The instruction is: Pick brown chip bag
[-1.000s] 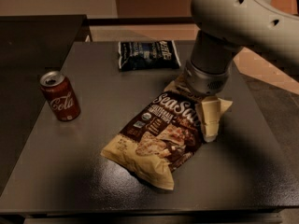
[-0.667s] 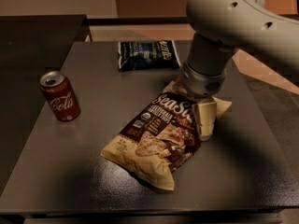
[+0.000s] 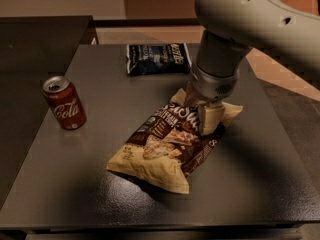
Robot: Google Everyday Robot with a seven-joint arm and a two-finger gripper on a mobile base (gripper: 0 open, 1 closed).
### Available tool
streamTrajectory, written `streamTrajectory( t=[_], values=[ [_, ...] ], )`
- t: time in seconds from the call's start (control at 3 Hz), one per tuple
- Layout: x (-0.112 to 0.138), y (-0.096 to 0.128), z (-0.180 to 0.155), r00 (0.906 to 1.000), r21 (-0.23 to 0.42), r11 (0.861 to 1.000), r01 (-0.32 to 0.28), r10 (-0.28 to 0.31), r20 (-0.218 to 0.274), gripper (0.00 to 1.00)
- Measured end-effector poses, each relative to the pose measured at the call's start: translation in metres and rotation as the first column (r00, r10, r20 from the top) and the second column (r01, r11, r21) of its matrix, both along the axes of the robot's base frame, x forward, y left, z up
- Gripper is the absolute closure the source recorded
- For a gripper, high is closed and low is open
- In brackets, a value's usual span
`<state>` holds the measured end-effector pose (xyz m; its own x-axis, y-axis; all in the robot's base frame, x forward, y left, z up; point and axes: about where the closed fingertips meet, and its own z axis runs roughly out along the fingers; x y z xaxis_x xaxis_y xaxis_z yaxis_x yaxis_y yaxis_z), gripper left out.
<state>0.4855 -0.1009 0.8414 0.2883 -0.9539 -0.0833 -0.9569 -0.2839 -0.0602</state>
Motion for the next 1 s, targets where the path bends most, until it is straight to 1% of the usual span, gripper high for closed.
streamTrajectory(
  t=[0.33, 0.67, 1.0],
  values=[
    [-0.002, 0.002, 0.019, 0.9995, 0.014, 1.0, 0.001, -0.001, 0.031, 0.87],
    [-0.004, 0.006, 0.039, 0.9981, 0.035, 0.999, -0.005, 0.002, 0.062, 1.0],
    [-0.007, 0.011, 0.065, 0.9961, 0.06, 0.998, -0.007, 0.002, 0.088, 1.0]
  ],
)
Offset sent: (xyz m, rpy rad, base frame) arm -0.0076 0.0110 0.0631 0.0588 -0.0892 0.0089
